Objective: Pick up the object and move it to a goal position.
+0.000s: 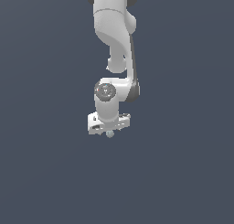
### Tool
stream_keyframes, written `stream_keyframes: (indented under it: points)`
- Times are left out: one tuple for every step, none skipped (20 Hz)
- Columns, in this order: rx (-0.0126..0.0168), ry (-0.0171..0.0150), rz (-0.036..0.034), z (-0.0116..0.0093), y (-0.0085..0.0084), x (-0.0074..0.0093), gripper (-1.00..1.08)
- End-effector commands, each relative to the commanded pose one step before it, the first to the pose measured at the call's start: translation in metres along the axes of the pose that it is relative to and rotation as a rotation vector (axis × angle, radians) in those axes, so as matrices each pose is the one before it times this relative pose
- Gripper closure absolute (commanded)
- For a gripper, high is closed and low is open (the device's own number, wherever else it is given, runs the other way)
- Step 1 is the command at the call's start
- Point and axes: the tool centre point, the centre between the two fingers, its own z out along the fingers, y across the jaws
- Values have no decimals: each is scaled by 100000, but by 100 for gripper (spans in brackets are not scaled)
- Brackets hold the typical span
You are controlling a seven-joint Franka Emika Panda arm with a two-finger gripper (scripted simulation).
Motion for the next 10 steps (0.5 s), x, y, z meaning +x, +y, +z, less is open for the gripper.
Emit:
stream_keyframes:
  points:
    - [17, -60, -79, 1320, 11, -73, -92]
    - [-9, 24, -64, 393, -15, 4, -92]
    - [0, 0, 0, 333, 22, 2, -92]
    - [-10, 25, -64, 240, -19, 24, -92]
    - [0, 0, 0, 183, 19, 23, -92]
    - [0, 0, 0, 112, 16, 31, -92]
    - [0, 0, 0, 50, 12, 31, -92]
    - [0, 0, 0, 11, 5, 13, -92]
    - [0, 0, 0, 0, 0, 0, 108]
    - [0, 0, 0, 0, 0, 0, 108]
